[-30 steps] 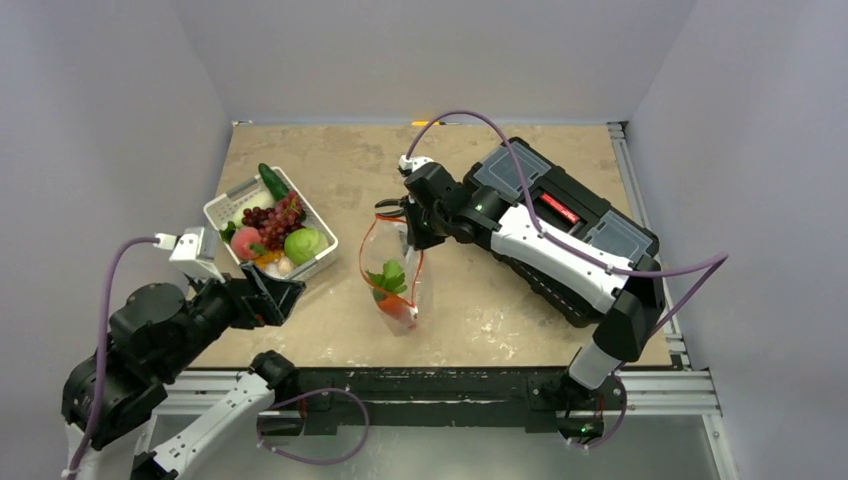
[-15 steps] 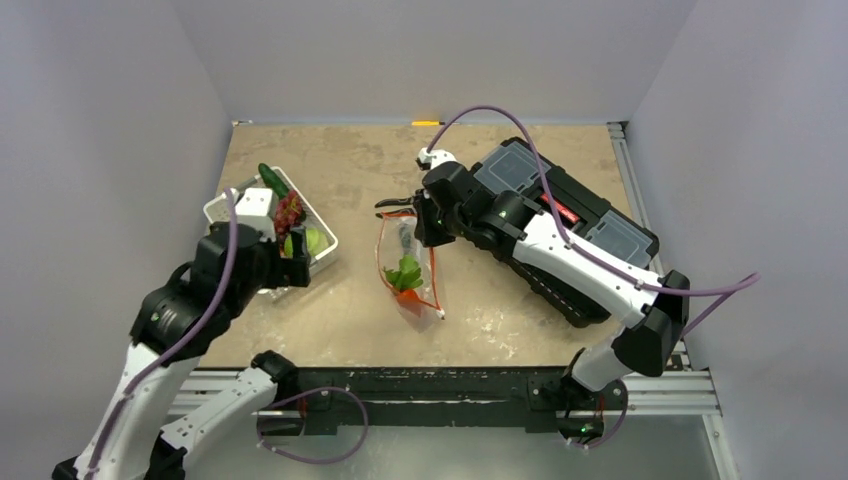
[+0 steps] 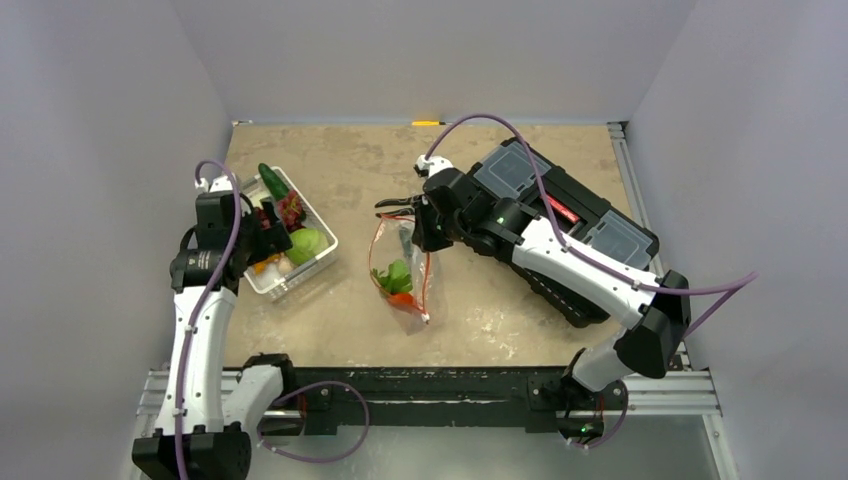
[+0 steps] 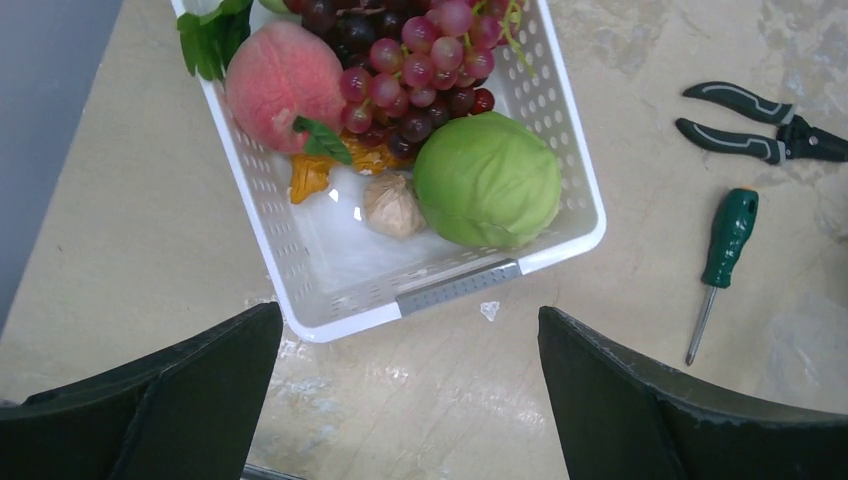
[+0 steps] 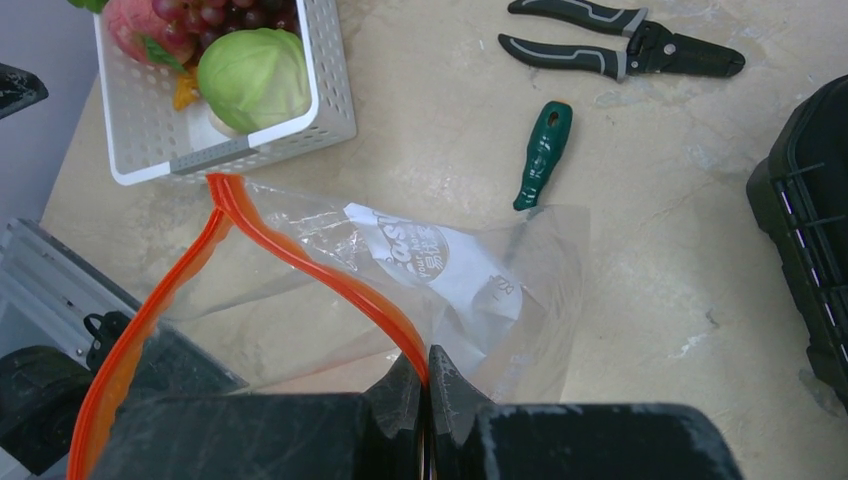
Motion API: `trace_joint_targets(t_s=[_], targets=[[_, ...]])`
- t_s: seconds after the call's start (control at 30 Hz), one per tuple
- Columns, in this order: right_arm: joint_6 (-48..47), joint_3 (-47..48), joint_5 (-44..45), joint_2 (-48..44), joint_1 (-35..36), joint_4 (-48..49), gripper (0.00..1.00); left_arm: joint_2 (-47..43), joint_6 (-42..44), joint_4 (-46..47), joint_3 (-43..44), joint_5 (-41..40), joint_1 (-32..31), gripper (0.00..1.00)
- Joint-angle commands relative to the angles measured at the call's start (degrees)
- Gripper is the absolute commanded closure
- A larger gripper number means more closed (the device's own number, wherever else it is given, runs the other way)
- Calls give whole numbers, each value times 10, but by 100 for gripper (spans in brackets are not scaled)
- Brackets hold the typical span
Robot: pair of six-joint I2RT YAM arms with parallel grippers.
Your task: Place the food in the zip-top bag and seal the zipper
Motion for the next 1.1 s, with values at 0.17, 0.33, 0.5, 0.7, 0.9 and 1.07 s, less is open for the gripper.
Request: trace_joint_targets(t_s=[0.17,0.33,0.5,0.7,0.9,1.07], targets=[[-28,9,29,-22,0,5,100,8,-41,82,-39,30,51,0],[-52,43,77,-53,0,-55,100,12,-31,105,-67,72,68,0],[-69,58,85,-92,0,-71,100,-48,-87,186,-116,407,70,12],[-57,69,-17,-42,0,-35,100,-174,-233,286,-144,399,-85,12],[-65,80,-40,-22,0,-36,100,-108,-241,280,-126,282,-294,12],[-63,58,-77,-14,0,-31,100,-120,-256,348,-168,143,-399,10]])
